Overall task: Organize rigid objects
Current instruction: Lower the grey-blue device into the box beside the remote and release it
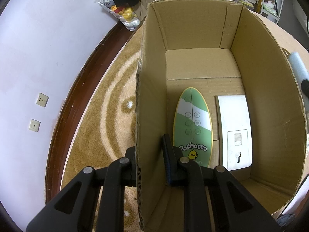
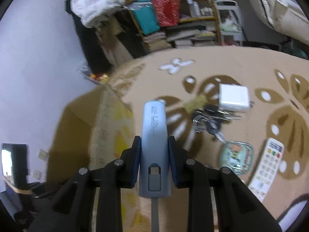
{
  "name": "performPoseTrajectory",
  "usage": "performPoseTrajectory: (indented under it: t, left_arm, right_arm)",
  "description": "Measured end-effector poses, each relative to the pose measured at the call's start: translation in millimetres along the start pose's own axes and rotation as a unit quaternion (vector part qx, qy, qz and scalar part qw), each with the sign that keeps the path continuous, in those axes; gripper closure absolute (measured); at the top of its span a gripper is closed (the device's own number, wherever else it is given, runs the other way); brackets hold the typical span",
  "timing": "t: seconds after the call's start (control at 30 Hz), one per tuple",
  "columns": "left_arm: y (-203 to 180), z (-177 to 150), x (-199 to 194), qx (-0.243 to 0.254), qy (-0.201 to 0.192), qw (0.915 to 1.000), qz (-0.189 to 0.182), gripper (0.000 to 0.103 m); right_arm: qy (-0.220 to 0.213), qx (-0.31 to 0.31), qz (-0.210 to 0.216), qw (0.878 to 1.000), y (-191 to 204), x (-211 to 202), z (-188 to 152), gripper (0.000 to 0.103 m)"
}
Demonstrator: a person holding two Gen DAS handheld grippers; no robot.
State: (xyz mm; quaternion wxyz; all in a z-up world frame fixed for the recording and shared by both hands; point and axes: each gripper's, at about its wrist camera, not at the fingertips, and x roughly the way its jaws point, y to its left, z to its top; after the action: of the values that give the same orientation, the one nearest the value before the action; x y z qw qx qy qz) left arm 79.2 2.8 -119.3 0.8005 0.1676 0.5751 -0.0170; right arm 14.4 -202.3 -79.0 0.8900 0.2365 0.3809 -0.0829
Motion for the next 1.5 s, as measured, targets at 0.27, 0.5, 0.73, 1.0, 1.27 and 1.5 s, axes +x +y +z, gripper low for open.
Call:
performPoseTrajectory:
  t: [0.27,0.5,0.73,1.0,1.27,1.5]
  left_arm:
    - [-0.6,-0.4,0.0,-0.001,0.0,1.0,0.001,0.085]
    - [-2.1,0.0,1.0,-0.002,0.001,1.0,0.003,0.085]
    - [-1.8,-0.8,0.5,-0.003,0.0,1.0,-0.003,0.087]
    - [2.4,0.6,2.1,-0.009,0.008,0.9999,-0.012,0.088]
    - [1.9,0.9,1.7,-0.009,0.011,0.9998,-0.012,0.087]
    - [3.3,2.4,3.2,-0.01,0.012,0.9998,-0.012,0.087]
  right_arm:
    - [-0.037,-0.041,0.036,0.998,30.2,-14.5,0.5,0.075]
    - [-0.044,-0.079,0.063,0.994,52.9,-16.3,0.6,0.075]
    - [-0.03,-0.12,0.086,0.989,74.8,-6.4,-4.3,0.075]
    - [0.0,-0.141,0.085,0.986,84.3,8.9,-13.5,0.075]
    - [0.006,-0.161,0.068,0.985,87.3,16.3,-17.6,0.082]
    - [-0.005,-0.173,0.053,0.984,85.6,3.1,-15.8,0.08]
